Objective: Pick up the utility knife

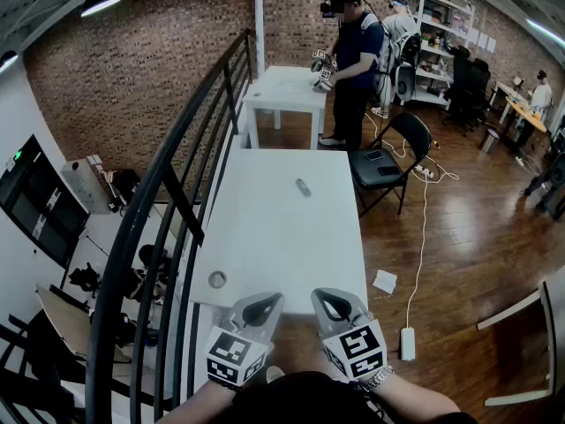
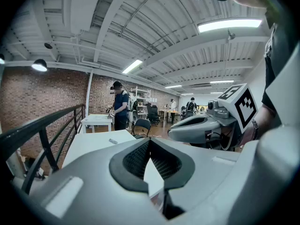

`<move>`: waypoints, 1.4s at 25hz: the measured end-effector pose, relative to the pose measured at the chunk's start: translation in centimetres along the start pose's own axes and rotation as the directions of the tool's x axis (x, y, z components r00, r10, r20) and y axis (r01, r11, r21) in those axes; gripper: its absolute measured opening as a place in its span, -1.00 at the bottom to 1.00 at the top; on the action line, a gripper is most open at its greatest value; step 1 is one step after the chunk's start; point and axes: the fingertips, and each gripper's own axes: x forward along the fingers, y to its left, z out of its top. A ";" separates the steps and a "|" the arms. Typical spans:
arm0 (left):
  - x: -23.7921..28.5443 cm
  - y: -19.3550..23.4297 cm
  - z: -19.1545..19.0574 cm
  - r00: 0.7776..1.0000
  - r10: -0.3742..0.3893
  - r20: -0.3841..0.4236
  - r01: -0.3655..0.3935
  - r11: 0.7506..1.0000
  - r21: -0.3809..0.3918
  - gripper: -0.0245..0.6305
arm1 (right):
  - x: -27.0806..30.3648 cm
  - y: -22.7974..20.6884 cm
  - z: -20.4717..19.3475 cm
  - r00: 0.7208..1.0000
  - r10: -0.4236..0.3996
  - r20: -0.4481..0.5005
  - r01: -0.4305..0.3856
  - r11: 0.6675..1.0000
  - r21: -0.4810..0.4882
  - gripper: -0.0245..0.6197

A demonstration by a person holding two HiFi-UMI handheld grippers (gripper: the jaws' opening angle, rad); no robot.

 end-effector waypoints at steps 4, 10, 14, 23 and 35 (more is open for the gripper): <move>0.0 3.6 0.9 1.000 0.001 0.007 -0.001 1.000 0.015 -0.87 | 3.8 0.1 1.3 1.000 -0.004 -0.010 0.004 1.000 -0.019 -0.95; 0.3 7.3 2.1 1.000 0.010 0.025 -0.010 1.000 0.009 -0.87 | 8.0 -1.5 2.5 0.999 -0.014 -0.041 0.012 0.999 -0.032 -0.95; 1.6 9.0 1.9 1.000 0.011 0.005 -0.011 1.000 0.003 -0.87 | 10.4 -3.4 2.3 0.998 -0.019 -0.062 0.018 1.000 -0.015 -0.95; 8.3 14.4 0.9 0.997 0.032 -0.074 -0.033 0.999 -0.008 -0.87 | 18.6 -9.6 0.5 0.993 0.008 -0.121 -0.004 0.999 0.036 -0.87; 21.3 21.7 -1.1 0.980 0.035 -0.194 -0.046 0.997 -0.054 -0.87 | 31.9 -21.8 -3.4 0.979 -0.010 -0.202 0.025 0.997 0.070 -0.73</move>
